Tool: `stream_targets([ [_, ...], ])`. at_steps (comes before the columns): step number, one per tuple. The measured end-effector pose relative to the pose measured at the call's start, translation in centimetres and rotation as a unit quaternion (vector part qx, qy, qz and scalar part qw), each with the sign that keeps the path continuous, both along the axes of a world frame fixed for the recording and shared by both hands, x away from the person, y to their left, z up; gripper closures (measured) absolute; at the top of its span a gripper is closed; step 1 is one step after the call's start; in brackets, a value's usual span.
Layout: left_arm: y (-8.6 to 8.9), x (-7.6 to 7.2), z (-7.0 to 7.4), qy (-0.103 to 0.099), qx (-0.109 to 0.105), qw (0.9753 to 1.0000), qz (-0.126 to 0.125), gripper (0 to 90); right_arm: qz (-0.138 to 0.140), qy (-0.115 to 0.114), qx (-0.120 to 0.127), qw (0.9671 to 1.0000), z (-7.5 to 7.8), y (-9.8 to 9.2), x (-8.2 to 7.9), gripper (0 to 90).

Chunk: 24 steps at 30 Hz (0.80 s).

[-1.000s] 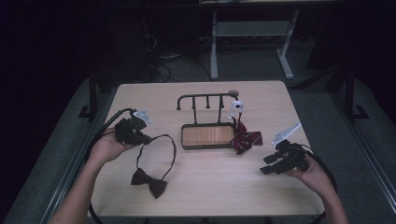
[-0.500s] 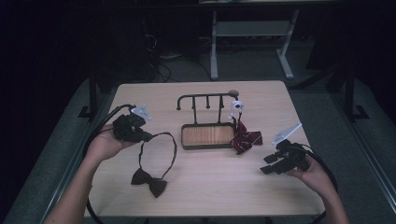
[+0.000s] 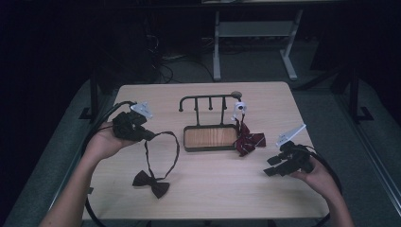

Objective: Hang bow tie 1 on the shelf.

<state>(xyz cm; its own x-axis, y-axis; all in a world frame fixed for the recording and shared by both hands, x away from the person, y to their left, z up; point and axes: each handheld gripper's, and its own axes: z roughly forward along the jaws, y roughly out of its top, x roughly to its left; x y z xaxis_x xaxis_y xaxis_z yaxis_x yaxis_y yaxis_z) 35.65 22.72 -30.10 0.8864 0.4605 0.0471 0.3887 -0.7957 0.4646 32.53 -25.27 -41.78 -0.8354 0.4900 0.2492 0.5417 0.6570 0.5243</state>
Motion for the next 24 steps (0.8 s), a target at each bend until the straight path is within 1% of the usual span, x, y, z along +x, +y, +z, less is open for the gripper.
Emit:
stream_targets([
  [6, -0.2, 0.1, 0.6, -0.001, -0.003, 1.0000, -0.005, 90.0, 0.001, 0.001, 0.005, 1.0000, 0.0, -0.1, 0.0, 47.4],
  [7, -0.2, 0.1, 0.7, -0.002, 0.000, 1.0000, -0.009, 90.0, 0.001, 0.001, 0.005, 1.0000, 0.0, -0.1, 0.1, 47.5],
  [8, -0.3, 0.1, 0.8, -0.001, -0.005, 1.0000, -0.007, 90.0, 0.001, 0.001, 0.005, 1.0000, 0.0, -0.1, 0.1, 47.5],
  [9, -0.3, 0.1, 0.8, -0.001, -0.006, 1.0000, -0.007, 89.9, 0.002, 0.000, 0.004, 1.0000, 0.0, -0.1, 0.1, 47.5],
  [12, -0.4, 0.3, 1.1, -0.003, -0.003, 0.9999, -0.011, 90.0, 0.001, 0.002, 0.003, 1.0000, 0.0, -0.1, 0.2, 47.5],
  [13, -0.4, 0.2, 1.1, -0.003, -0.007, 0.9999, -0.008, 90.0, 0.001, 0.002, 0.003, 1.0000, 0.0, -0.1, 0.2, 47.6],
  [15, -0.5, 0.3, 1.4, -0.003, -0.003, 0.9999, -0.013, 90.0, 0.001, 0.003, 0.003, 1.0000, 0.0, -0.1, 0.2, 47.6],
  [18, -0.7, 0.3, 1.6, -0.005, -0.008, 0.9999, -0.010, 90.0, 0.003, -0.001, 0.005, 1.0000, -0.1, -0.2, 0.2, 47.6],
  [19, -0.7, 0.3, 1.8, -0.005, -0.004, 0.9999, -0.015, 90.0, 0.003, -0.001, 0.005, 1.0000, -0.1, -0.2, 0.2, 47.6],
  [20, -0.8, 0.4, 1.9, -0.006, -0.008, 0.9999, -0.014, 90.0, 0.003, 0.001, 0.006, 1.0000, -0.1, -0.2, 0.2, 47.6],
  [24, -1.1, 0.6, 2.4, -0.009, -0.002, 0.9998, -0.019, 90.0, 0.000, 0.001, 0.006, 1.0000, 0.0, -0.3, 0.2, 47.6],
])
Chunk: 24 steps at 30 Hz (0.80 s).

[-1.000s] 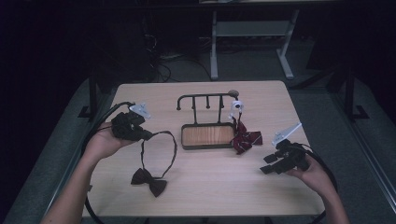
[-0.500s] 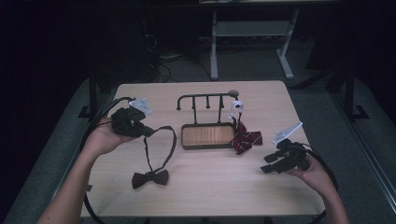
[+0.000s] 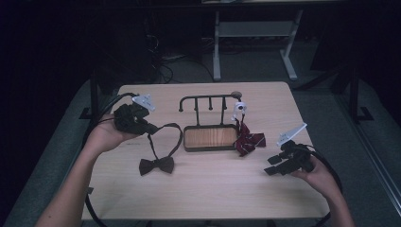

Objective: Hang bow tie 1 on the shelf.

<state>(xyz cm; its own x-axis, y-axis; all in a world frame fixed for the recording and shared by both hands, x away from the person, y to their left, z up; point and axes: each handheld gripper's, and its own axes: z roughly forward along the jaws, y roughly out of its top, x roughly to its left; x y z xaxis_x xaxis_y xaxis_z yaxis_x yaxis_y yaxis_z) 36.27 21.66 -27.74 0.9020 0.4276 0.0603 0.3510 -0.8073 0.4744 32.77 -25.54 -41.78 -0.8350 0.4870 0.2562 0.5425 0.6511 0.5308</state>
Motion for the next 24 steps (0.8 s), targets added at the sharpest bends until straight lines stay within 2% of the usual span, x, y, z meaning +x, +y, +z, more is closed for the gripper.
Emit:
stream_targets([
  [1, -0.1, 0.0, 0.0, -0.001, -0.004, 1.0000, 0.003, 90.0, 0.000, 0.000, 0.000, 1.0000, 0.0, 0.0, 0.0, 47.6],
  [9, -0.7, 0.5, 0.8, -0.004, 0.004, 1.0000, 0.001, 90.0, -0.001, 0.001, -0.001, 1.0000, 0.0, 0.0, 0.0, 47.4],
  [24, -1.3, 1.5, 1.8, -0.003, -0.006, 1.0000, 0.000, 90.0, 0.000, -0.001, -0.006, 1.0000, 0.0, 0.1, -0.2, 47.1],
])
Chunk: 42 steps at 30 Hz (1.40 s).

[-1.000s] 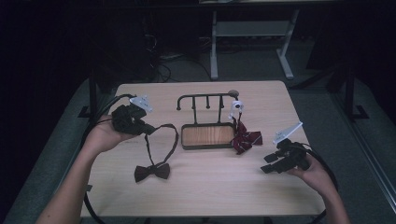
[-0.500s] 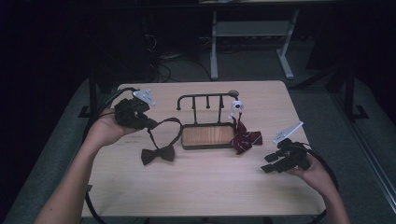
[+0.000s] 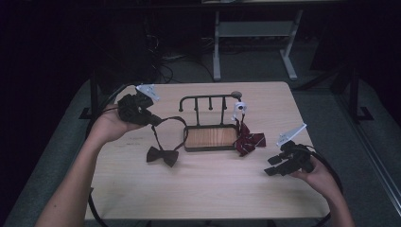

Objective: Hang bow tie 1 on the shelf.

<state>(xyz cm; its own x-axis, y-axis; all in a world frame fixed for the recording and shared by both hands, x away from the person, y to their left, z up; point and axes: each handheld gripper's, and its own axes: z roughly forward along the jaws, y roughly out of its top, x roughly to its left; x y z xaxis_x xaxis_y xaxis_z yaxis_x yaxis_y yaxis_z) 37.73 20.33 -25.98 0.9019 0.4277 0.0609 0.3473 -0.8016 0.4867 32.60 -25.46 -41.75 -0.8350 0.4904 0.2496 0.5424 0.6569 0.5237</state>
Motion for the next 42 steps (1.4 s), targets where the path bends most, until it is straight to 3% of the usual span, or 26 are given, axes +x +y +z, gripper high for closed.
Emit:
stream_targets([
  [10, -1.1, 1.5, 0.8, -0.001, 0.000, 0.9999, 0.012, 90.0, 0.000, -0.002, 0.001, 1.0000, 0.0, -0.1, -0.1, 47.1],
  [27, -0.9, 3.9, 0.7, 0.010, 0.000, 0.9990, 0.045, 89.9, 0.002, -0.006, 0.003, 1.0000, 0.2, -0.1, -0.2, 47.2],
  [32, -1.5, 4.6, 0.3, 0.015, 0.017, 0.9985, 0.051, 89.9, 0.001, -0.006, 0.004, 1.0000, 0.2, -0.2, -0.3, 47.2],
  [42, -1.9, 5.5, -0.5, 0.022, 0.025, 0.9976, 0.061, 89.6, 0.000, -0.008, 0.004, 1.0000, 0.3, -0.4, -0.4, 47.2],
])
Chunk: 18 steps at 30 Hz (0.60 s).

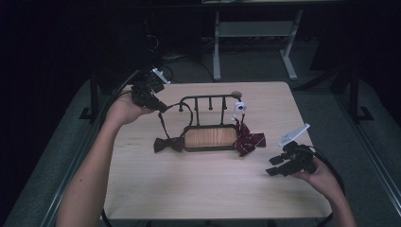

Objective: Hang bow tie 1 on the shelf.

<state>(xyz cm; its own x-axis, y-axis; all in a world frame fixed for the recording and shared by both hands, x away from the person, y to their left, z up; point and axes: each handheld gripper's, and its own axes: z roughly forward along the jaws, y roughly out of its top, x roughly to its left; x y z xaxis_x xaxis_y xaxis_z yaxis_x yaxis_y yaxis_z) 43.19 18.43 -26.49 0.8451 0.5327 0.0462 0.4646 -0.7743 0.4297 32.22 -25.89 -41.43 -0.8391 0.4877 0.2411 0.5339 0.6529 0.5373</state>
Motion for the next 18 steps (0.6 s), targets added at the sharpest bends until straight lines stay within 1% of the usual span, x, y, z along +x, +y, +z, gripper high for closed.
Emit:
stream_targets([
  [6, 0.03, 0.20, -0.31, 0.000, 0.011, 0.9999, 0.008, 88.3, 0.002, 0.001, -0.001, 1.0000, -0.05, 0.15, 0.06, 47.2],
  [10, 0.20, 0.24, -0.67, 0.000, 0.008, 0.9999, 0.012, 84.2, 0.001, 0.003, -0.001, 1.0000, -0.06, 0.25, 0.00, 47.1],
  [12, 0.27, 0.12, -0.74, -0.002, 0.017, 0.9998, 0.012, 81.1, 0.000, 0.001, -0.001, 1.0000, -0.05, 0.26, -0.07, 47.1],
  [13, 0.30, 0.05, -0.76, -0.003, 0.018, 0.9998, 0.012, 80.4, 0.000, 0.000, 0.000, 1.0000, -0.04, 0.28, -0.09, 47.1],
  [14, 0.41, -0.06, -0.67, -0.003, 0.017, 0.9998, 0.010, 79.9, 0.000, 0.000, -0.001, 1.0000, -0.04, 0.29, -0.10, 47.1],
  [16, 0.55, -0.23, -0.57, -0.006, 0.010, 0.9998, 0.014, 77.9, 0.001, 0.000, 0.000, 1.0000, -0.02, 0.30, -0.12, 47.0],
  [18, 0.64, -0.39, -0.60, -0.006, 0.006, 0.9999, 0.009, 77.4, -0.001, 0.000, -0.001, 1.0000, 0.00, 0.25, -0.12, 46.9],
])
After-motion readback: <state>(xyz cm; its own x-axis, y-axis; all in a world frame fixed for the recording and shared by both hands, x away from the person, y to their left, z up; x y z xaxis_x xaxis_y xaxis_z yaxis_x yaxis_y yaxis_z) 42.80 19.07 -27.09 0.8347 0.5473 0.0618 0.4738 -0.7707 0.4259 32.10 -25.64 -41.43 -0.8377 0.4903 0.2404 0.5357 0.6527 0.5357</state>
